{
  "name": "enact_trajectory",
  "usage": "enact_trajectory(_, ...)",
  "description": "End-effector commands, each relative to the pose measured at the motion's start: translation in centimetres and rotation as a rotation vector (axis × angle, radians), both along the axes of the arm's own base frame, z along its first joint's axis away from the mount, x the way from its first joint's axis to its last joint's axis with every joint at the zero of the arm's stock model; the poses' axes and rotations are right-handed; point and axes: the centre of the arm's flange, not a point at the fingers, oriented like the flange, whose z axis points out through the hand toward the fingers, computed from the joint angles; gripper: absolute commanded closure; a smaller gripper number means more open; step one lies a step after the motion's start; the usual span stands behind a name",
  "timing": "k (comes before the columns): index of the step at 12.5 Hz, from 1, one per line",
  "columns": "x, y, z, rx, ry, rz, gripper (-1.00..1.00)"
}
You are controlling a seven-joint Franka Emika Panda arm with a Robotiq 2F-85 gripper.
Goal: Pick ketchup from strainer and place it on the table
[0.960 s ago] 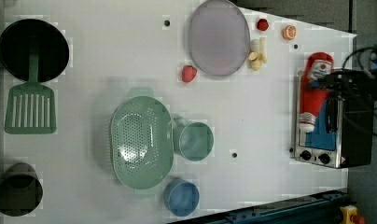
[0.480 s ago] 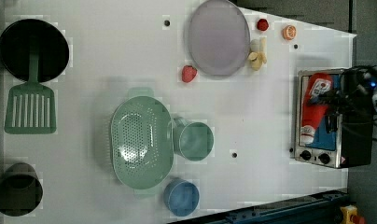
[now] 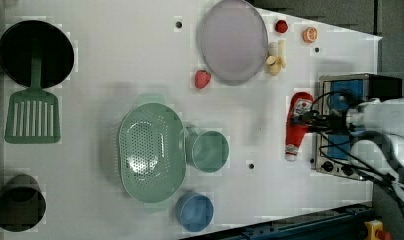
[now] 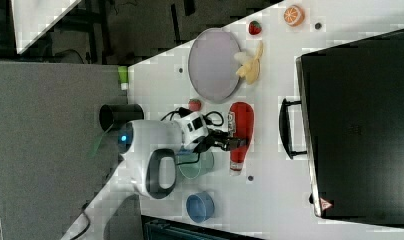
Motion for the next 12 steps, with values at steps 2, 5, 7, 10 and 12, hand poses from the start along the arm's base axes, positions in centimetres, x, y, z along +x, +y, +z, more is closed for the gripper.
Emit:
enact_trajectory(2,0.6,2.1,-2.2,0.016,-0.046,0.079,-0.39)
enact_trajectory(5,1.3,2.3,-1.4,0.013,-0.076,0.079,-1.00)
enact_trajectory(7,2.7,2.2,2.3,-0.003,-0.119,0.053,-1.00)
enact_trajectory(10,5.0,2.5,10.2,-0.032,-0.119,-0.112,-1.00)
enact_trajectory(12,6.0,2.4,15.9,-0.056,-0.076,-0.245,-1.00)
